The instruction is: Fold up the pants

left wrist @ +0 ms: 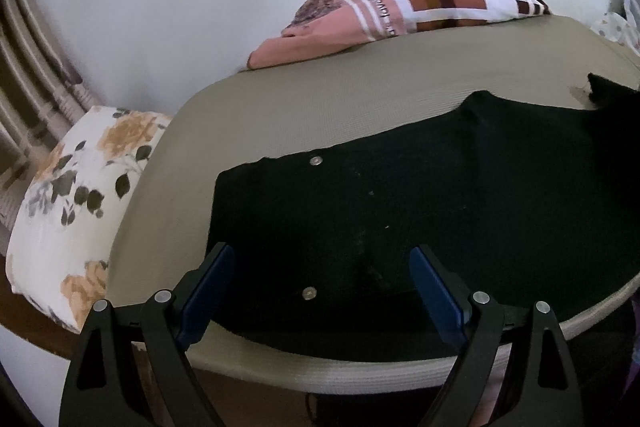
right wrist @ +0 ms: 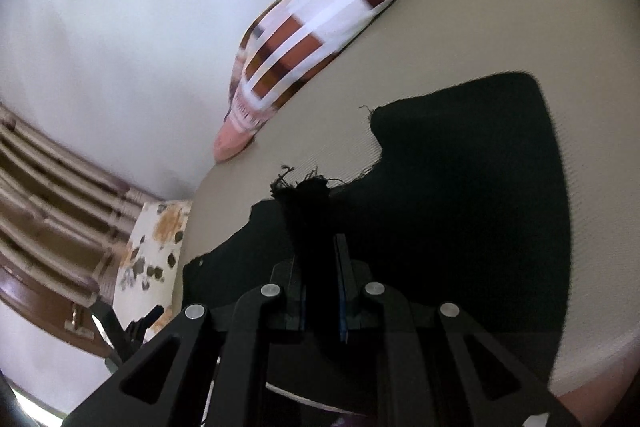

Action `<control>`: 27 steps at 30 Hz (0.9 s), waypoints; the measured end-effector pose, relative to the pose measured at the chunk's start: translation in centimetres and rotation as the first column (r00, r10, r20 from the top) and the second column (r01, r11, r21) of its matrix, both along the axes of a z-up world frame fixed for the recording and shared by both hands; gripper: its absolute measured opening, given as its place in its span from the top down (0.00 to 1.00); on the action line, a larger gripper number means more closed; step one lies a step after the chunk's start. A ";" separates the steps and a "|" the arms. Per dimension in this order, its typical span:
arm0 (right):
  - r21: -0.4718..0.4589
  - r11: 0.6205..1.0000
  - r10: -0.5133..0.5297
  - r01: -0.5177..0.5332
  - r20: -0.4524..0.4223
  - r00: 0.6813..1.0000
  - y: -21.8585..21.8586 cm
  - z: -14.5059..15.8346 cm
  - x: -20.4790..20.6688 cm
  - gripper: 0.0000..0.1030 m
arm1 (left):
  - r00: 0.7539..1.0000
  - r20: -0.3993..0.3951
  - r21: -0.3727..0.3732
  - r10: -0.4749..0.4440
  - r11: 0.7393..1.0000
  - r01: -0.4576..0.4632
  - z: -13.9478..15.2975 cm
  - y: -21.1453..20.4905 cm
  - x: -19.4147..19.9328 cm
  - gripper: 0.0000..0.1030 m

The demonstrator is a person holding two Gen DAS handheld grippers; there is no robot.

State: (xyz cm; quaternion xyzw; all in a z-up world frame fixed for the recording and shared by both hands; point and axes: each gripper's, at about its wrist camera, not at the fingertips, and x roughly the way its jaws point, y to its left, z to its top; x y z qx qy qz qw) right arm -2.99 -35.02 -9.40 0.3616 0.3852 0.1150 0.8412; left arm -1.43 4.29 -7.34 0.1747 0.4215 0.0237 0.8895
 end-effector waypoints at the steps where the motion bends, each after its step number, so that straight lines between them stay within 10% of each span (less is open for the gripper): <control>1: -0.001 1.000 0.019 -0.019 -0.001 1.000 0.9 -0.1 0.3 0.88 | 1.000 -0.001 -0.002 0.004 1.000 -0.004 -0.1 0.1 0.0 0.14; 27: -0.115 0.931 0.339 -0.347 -0.081 0.937 16.4 -3.6 3.8 0.88 | 0.999 -0.051 -0.035 0.008 0.999 -0.009 -1.7 0.8 0.3 0.14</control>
